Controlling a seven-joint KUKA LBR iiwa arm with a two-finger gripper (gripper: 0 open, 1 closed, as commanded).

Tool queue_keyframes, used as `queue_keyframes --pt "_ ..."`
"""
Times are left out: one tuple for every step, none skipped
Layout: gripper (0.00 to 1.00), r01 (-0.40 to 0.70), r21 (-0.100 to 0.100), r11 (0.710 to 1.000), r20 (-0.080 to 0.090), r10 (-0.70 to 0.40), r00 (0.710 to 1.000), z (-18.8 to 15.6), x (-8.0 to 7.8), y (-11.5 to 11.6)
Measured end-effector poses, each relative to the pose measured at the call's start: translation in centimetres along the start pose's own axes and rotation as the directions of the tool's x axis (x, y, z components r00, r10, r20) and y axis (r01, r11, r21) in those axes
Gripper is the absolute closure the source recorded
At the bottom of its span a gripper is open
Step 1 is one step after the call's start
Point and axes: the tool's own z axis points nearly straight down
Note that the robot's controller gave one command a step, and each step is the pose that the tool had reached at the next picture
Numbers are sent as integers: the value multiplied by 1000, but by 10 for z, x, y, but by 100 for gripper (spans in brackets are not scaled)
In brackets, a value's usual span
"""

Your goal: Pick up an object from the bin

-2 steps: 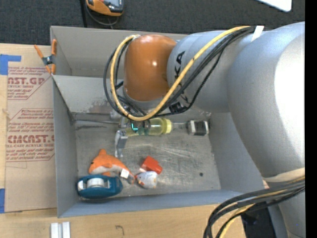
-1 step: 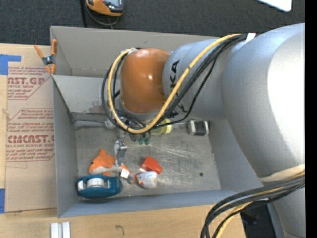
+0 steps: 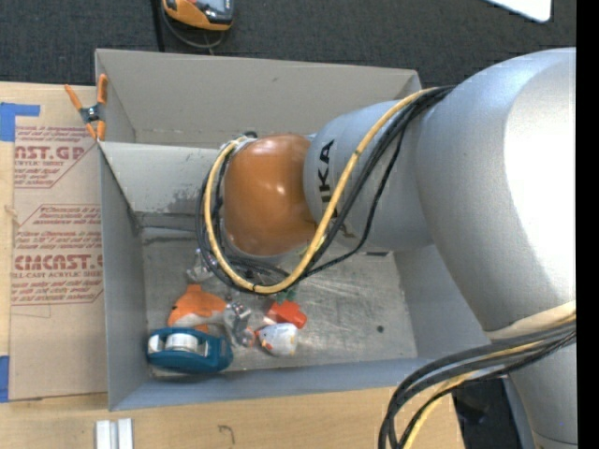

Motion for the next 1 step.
queue_keyframes --pt "100 225 -1 974 11 -225 974 18 -16 10"
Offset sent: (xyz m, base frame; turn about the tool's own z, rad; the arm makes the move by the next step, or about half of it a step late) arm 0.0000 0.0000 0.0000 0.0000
